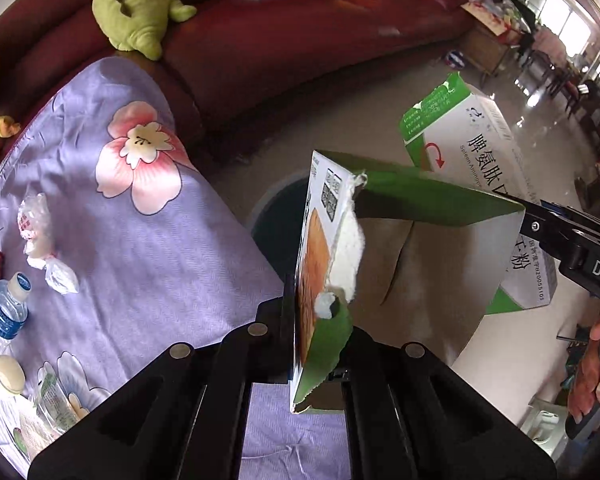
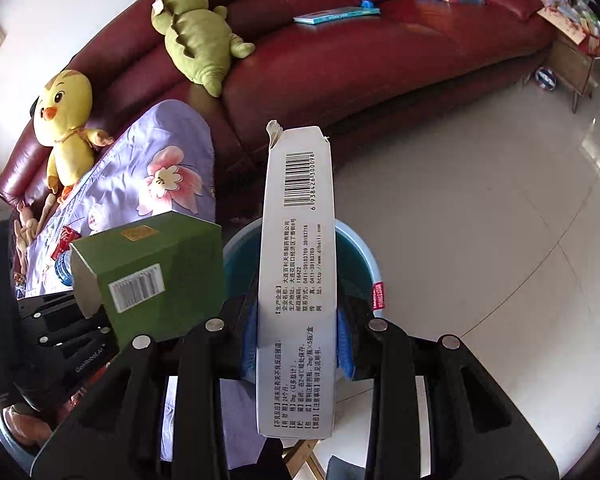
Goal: Collect trash
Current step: 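Carry both boxes over the teal bin and open the right tool, then open the left tool to drop the green box into the bin, then move both tools back to the table toward the can and bottle, then grasp the red Coca-Cola can with the left tool while the right tool grasps the water bottle, then carry the bottle over the bin and open the right tool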
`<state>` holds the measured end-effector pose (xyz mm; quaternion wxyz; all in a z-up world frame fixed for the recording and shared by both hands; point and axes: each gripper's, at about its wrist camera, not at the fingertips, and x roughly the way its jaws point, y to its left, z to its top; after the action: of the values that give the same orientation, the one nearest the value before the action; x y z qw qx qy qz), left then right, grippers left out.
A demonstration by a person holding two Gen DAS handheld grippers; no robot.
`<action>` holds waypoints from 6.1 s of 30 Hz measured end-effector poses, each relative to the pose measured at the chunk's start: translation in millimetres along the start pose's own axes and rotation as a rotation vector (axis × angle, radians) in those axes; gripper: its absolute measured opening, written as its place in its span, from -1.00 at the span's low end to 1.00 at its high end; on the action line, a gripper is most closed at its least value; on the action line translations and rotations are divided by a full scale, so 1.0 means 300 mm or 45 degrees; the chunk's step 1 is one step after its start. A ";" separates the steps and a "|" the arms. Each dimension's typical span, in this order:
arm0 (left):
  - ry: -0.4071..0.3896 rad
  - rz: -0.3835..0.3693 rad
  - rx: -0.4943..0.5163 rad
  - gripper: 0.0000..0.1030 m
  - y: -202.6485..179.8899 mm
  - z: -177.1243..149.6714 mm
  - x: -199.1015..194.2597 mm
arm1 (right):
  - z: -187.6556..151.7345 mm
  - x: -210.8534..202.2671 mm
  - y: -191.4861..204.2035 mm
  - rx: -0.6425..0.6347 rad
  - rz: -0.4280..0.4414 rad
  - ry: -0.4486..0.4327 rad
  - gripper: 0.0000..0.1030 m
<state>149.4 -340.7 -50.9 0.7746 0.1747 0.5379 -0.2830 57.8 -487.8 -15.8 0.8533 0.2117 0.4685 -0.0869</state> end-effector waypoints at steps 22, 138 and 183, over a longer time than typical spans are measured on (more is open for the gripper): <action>0.055 0.008 -0.010 -0.91 0.041 0.054 0.146 | 0.010 0.174 -0.042 0.097 -0.004 0.103 0.20; -0.134 -0.038 -0.288 0.86 1.548 -0.319 -0.078 | 0.030 0.678 1.660 -1.624 -0.038 0.434 0.39; -0.125 -0.088 -0.087 0.11 0.544 -0.238 -0.258 | -0.004 0.081 0.430 -0.468 -0.033 0.121 0.39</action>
<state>179.2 -153.1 -10.0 0.7953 0.1152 0.5143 -0.2995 114.9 -370.4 -0.5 0.8534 0.0500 0.5189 -0.0007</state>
